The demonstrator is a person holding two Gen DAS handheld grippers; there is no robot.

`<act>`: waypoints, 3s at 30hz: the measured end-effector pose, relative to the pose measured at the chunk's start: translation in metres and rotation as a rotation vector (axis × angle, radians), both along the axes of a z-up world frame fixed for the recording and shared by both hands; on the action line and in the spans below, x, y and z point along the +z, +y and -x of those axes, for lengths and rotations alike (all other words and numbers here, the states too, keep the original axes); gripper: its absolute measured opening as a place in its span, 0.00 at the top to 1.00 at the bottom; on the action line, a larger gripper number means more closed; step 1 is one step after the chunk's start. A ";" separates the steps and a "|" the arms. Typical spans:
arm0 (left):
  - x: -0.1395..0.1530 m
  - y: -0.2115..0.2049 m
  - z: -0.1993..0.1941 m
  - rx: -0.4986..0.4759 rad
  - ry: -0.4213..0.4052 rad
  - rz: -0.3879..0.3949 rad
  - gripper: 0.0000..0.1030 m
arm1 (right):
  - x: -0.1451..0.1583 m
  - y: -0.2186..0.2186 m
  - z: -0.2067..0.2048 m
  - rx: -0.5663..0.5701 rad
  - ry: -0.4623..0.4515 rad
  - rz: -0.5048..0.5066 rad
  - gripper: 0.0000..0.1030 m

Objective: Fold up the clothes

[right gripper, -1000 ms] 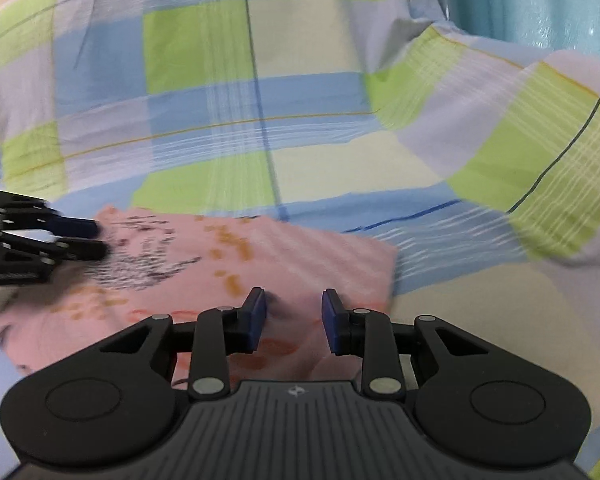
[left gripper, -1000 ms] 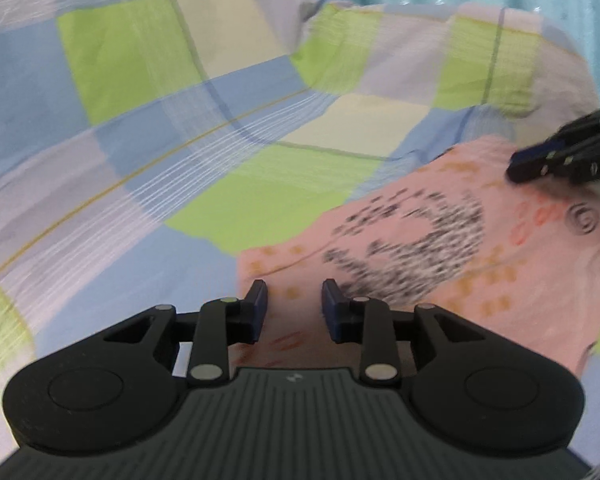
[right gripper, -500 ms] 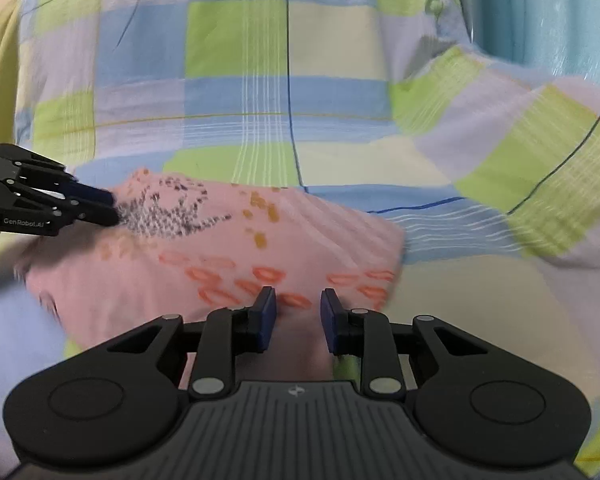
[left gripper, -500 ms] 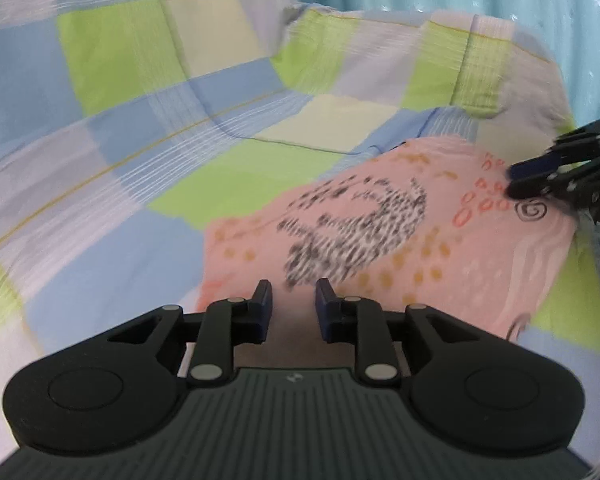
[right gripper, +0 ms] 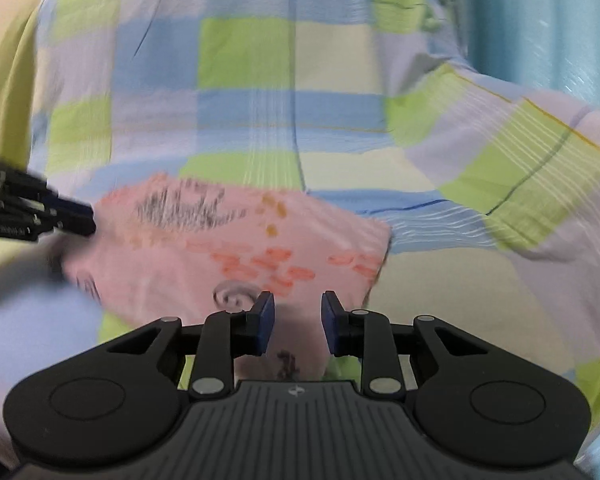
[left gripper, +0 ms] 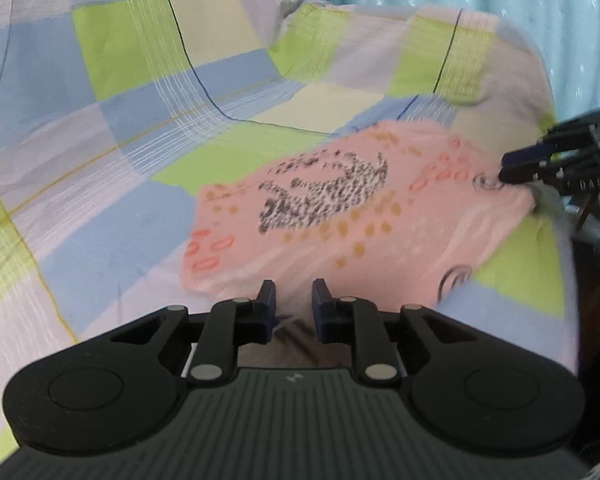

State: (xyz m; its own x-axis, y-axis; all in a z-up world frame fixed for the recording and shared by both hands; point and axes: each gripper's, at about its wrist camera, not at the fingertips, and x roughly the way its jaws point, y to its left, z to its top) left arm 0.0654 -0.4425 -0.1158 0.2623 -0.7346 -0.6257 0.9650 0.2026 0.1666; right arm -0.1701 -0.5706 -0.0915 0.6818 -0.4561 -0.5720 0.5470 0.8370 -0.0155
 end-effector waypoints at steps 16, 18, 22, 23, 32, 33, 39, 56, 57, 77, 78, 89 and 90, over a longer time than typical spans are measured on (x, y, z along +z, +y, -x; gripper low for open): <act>-0.007 0.011 0.040 -0.046 -0.117 -0.015 0.84 | 0.006 0.050 -0.022 0.143 -0.001 0.033 0.72; -0.009 0.008 0.043 -0.050 -0.135 -0.025 0.84 | 0.003 0.042 -0.021 0.113 0.000 -0.019 0.72; -0.010 0.008 0.042 -0.050 -0.137 -0.028 0.84 | 0.001 0.039 -0.014 0.082 -0.016 -0.055 0.72; -0.010 0.008 0.042 -0.050 -0.138 -0.028 0.84 | 0.001 0.040 -0.014 0.081 -0.014 -0.053 0.72; -0.011 0.008 0.042 -0.055 -0.149 -0.034 0.85 | 0.001 0.046 -0.010 0.069 0.014 -0.028 0.70; -0.011 0.008 0.043 -0.057 -0.152 -0.036 0.85 | 0.001 0.047 -0.010 0.064 0.022 -0.019 0.68; -0.009 0.016 0.054 -0.106 -0.291 -0.054 0.65 | 0.003 0.056 -0.004 0.036 0.056 0.055 0.62; -0.029 -0.024 0.112 -0.454 -0.577 -0.090 0.48 | -0.016 0.119 -0.060 0.370 0.274 0.475 0.47; -0.028 -0.025 0.110 -0.460 -0.578 -0.093 0.48 | -0.017 0.121 -0.063 0.383 0.274 0.485 0.45; -0.034 -0.034 0.112 -0.468 -0.670 -0.110 0.50 | -0.027 0.091 -0.078 0.341 0.441 0.677 0.43; -0.035 -0.035 0.111 -0.475 -0.673 -0.110 0.49 | -0.028 0.093 -0.079 0.346 0.445 0.692 0.47; -0.036 -0.027 0.084 -0.468 -0.726 -0.194 0.77 | -0.035 0.092 -0.071 0.356 0.528 0.770 0.65; -0.038 -0.026 0.085 -0.470 -0.732 -0.196 0.85 | -0.036 0.092 -0.071 0.366 0.539 0.775 0.71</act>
State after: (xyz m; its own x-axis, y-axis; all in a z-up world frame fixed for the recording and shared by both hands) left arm -0.0193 -0.4683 -0.1535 0.3443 -0.7642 -0.5454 0.5790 -0.2845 0.7641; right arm -0.0991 -0.4783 -0.1273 0.5921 -0.6473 -0.4800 0.0185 0.6064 -0.7949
